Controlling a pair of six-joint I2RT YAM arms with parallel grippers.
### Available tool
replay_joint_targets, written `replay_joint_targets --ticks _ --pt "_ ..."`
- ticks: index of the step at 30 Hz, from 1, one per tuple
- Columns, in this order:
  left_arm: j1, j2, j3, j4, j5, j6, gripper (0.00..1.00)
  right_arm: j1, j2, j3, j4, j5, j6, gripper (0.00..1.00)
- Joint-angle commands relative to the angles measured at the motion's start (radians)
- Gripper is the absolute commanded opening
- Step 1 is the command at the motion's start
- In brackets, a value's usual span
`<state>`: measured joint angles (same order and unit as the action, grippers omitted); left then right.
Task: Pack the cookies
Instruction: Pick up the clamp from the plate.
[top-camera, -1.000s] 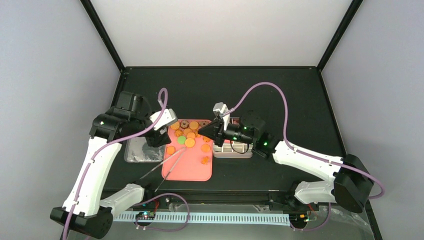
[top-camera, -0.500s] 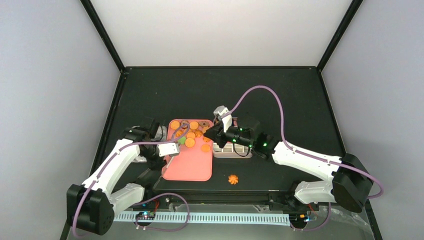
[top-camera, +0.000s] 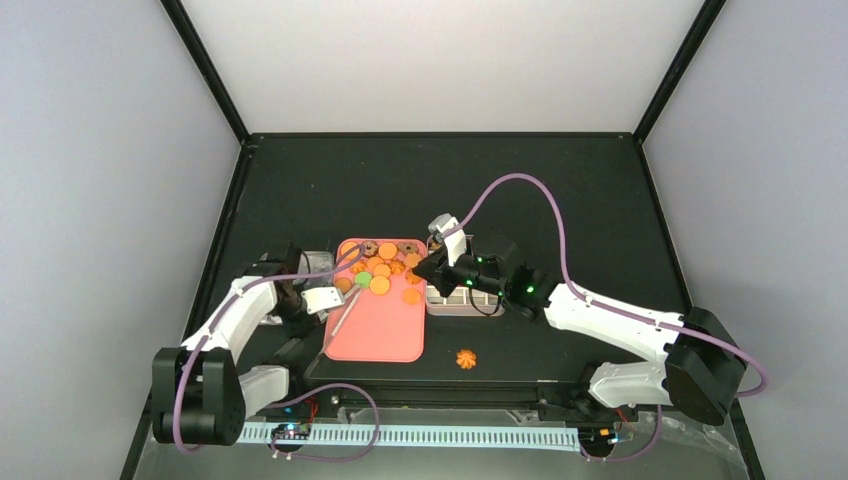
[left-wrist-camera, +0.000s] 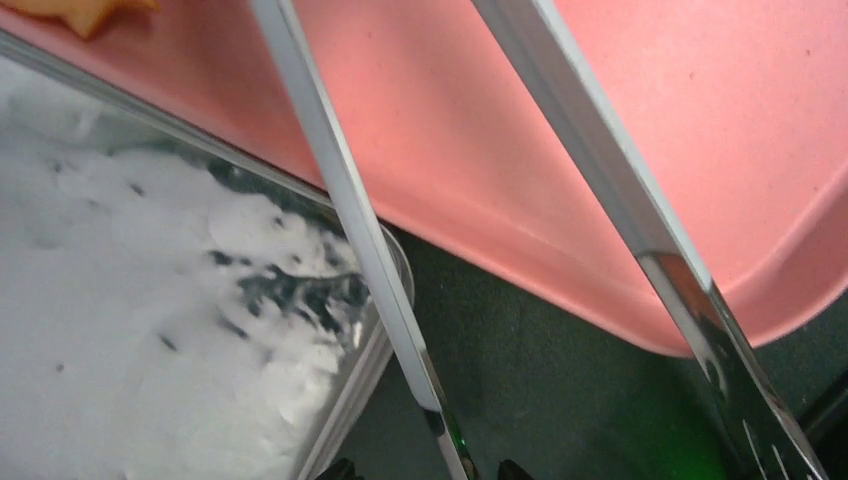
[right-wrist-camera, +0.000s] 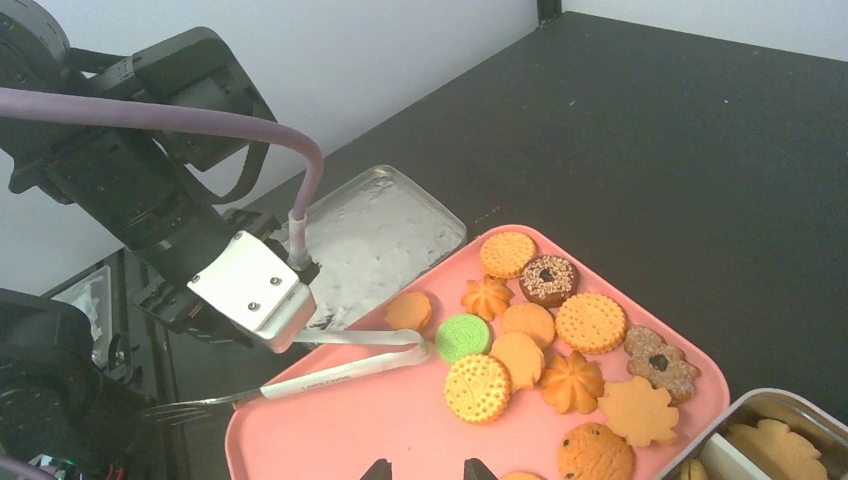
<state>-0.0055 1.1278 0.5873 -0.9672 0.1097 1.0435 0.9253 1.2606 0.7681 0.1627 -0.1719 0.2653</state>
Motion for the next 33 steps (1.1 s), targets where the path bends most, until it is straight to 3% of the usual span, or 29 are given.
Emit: replay_joint_targets --ticks 1,11,17,22,25,30,33 --pt "0.009 0.023 -0.015 0.074 0.043 0.012 0.35 0.000 -0.026 0.008 -0.018 0.032 -0.010 0.19" --pt "0.009 0.023 -0.028 0.131 0.043 0.005 0.03 0.000 -0.039 0.014 -0.023 0.032 -0.002 0.18" --pt "0.009 -0.028 0.059 0.006 0.139 0.007 0.02 0.000 -0.041 0.015 -0.018 0.024 0.012 0.18" --pt "0.009 -0.028 0.168 -0.125 0.300 -0.013 0.02 -0.001 -0.054 0.013 -0.010 0.014 0.026 0.22" --pt "0.008 -0.008 0.261 -0.227 0.447 -0.013 0.02 -0.002 -0.082 0.003 0.009 -0.009 0.033 0.36" --pt "-0.006 0.032 0.429 -0.381 0.730 0.002 0.02 -0.007 -0.139 -0.027 0.088 -0.145 0.056 0.87" --pt "-0.054 0.031 0.499 -0.417 0.849 -0.001 0.01 -0.016 -0.139 -0.040 0.143 -0.272 0.078 0.99"
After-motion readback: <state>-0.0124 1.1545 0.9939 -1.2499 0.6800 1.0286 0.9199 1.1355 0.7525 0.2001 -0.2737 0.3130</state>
